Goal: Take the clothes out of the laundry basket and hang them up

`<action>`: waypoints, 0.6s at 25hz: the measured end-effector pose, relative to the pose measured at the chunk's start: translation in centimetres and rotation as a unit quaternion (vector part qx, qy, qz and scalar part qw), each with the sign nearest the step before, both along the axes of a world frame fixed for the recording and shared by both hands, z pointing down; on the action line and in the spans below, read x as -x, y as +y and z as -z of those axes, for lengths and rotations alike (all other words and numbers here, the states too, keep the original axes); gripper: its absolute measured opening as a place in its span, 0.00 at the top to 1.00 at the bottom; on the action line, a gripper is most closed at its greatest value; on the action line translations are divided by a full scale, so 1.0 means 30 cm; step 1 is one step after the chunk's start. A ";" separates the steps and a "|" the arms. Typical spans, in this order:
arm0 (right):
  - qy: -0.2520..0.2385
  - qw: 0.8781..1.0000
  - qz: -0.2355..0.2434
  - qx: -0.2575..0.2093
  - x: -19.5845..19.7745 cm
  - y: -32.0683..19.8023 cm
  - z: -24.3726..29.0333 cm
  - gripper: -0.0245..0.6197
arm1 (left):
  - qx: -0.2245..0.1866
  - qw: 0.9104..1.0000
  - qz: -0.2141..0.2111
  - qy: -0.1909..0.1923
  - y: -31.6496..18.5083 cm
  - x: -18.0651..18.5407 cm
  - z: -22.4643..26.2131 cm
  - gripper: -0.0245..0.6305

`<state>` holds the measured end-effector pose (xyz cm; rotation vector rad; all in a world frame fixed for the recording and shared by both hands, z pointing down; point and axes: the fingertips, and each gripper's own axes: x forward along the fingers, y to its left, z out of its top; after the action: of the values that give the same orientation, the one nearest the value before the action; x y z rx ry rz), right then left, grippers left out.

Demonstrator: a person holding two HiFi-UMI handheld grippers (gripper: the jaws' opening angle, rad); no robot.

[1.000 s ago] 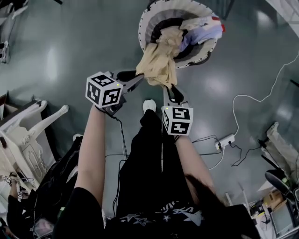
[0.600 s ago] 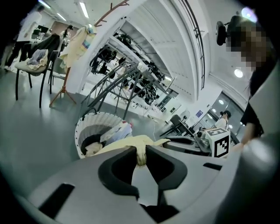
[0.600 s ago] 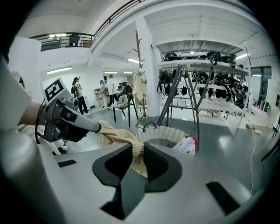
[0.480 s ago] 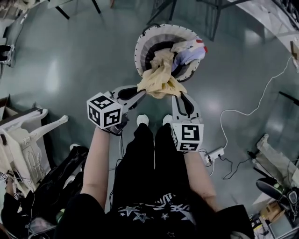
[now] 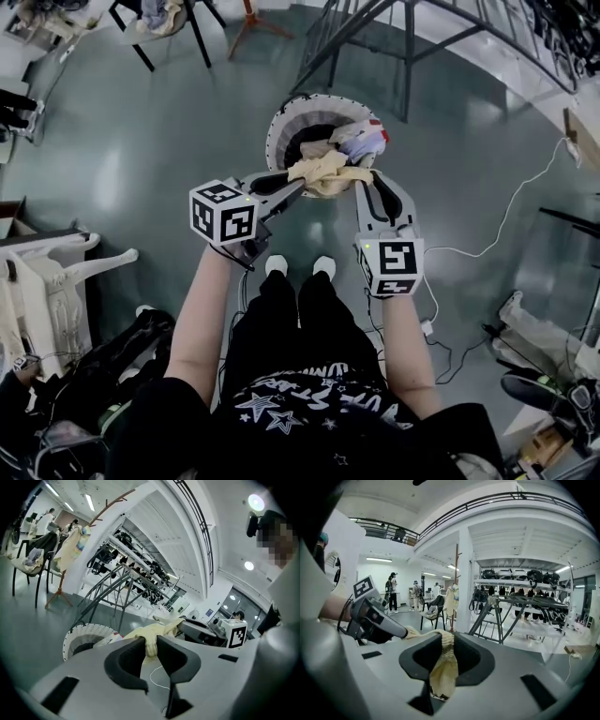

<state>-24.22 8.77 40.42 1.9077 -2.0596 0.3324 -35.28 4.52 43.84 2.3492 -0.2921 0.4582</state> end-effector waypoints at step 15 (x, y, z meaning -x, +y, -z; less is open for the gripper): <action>0.031 0.998 0.044 -0.021 -0.058 0.035 0.167 0.83 | 0.025 1.000 -0.003 0.012 0.171 -0.071 0.073 0.78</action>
<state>-22.48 9.83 35.40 1.8191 -2.1177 0.2075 -33.15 9.65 41.65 2.3053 -0.2598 0.4351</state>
